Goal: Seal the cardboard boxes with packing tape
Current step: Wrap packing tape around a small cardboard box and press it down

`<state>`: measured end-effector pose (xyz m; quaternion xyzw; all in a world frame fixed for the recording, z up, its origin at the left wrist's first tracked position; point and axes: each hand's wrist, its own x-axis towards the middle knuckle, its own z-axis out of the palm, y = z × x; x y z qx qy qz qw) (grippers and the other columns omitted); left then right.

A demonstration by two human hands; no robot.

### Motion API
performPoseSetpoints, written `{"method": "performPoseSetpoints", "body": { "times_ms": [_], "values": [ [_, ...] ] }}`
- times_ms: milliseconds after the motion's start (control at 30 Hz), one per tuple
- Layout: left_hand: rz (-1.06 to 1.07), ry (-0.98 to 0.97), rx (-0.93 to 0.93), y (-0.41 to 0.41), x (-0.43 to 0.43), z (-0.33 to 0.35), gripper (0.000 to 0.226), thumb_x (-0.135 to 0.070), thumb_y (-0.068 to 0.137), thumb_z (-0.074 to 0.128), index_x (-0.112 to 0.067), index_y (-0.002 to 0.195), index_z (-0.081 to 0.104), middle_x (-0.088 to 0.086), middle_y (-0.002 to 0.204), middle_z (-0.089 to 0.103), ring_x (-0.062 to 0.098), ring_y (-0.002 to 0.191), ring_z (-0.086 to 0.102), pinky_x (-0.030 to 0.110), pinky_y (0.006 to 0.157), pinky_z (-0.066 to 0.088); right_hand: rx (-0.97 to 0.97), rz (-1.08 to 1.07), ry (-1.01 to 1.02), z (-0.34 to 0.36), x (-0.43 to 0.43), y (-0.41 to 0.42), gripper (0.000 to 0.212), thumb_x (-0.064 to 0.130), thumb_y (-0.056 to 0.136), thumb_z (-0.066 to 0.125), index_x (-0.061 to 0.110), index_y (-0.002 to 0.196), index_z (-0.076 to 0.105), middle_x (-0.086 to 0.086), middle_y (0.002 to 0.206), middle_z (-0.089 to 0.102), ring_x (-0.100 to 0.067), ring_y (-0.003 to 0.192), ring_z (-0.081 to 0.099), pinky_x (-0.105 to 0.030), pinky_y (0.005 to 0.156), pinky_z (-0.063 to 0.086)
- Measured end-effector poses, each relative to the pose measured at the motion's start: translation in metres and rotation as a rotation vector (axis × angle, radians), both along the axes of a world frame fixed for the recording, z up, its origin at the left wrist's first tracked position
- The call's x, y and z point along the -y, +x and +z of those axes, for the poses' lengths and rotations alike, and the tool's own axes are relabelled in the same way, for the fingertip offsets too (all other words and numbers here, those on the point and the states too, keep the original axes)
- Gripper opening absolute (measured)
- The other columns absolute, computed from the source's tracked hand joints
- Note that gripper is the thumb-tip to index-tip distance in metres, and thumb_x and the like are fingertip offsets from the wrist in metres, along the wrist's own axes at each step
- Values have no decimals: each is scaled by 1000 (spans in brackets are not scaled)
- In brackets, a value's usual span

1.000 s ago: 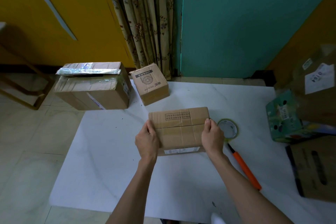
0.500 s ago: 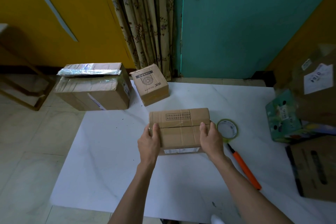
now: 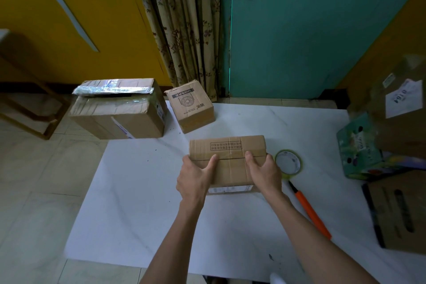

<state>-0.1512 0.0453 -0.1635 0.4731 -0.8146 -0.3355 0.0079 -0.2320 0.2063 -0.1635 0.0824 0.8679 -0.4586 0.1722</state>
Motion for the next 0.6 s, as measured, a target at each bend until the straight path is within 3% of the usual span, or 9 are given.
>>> {"method": "performPoseSetpoints", "body": {
  "times_ms": [167, 300, 400, 467, 533, 600],
  "values": [
    [-16, -53, -42, 1, 1, 0, 57, -65, 98, 40, -14, 122, 48, 6, 108, 66, 26, 92, 64, 47, 82, 57, -5, -44, -46, -2, 1, -3, 44, 49, 95, 56, 12, 116, 62, -3, 112, 68, -24, 105, 63, -30, 85, 49],
    [-22, -12, -80, 3, 9, -2, 56, -63, 99, 39, -13, 123, 50, 3, 103, 61, 27, 92, 63, 44, 82, 56, 35, -105, -181, 9, -1, 0, 30, 46, 94, 59, 18, 105, 68, 4, 96, 70, -20, 95, 67, -35, 80, 56],
    [45, 205, -181, 7, 23, -10, 56, -64, 99, 42, -13, 120, 54, 4, 108, 64, 26, 98, 62, 41, 82, 53, -149, -83, -204, 40, -1, 7, 23, 45, 96, 56, 24, 97, 66, 4, 100, 65, -14, 93, 62, -22, 69, 48],
    [73, 412, -296, 11, 23, -16, 52, -60, 100, 42, -14, 119, 56, 6, 113, 63, 22, 100, 62, 35, 79, 53, -280, -30, -157, 60, 1, 10, 27, 46, 97, 54, 26, 111, 67, 6, 112, 55, -10, 101, 53, -13, 72, 39],
    [79, 515, -346, 13, 18, -24, 50, -55, 102, 40, -14, 127, 55, 5, 117, 61, 20, 104, 61, 29, 78, 53, -409, 41, -46, 70, 6, 13, 38, 52, 94, 52, 26, 119, 66, 8, 114, 51, -6, 103, 46, -13, 76, 37],
    [80, 513, -324, 13, 13, -32, 51, -52, 105, 39, -13, 134, 54, 7, 122, 61, 23, 108, 61, 33, 84, 55, -500, 119, 67, 72, 14, 19, 43, 53, 92, 51, 24, 121, 66, 7, 113, 53, -5, 102, 43, -22, 80, 43]
  ]
}}
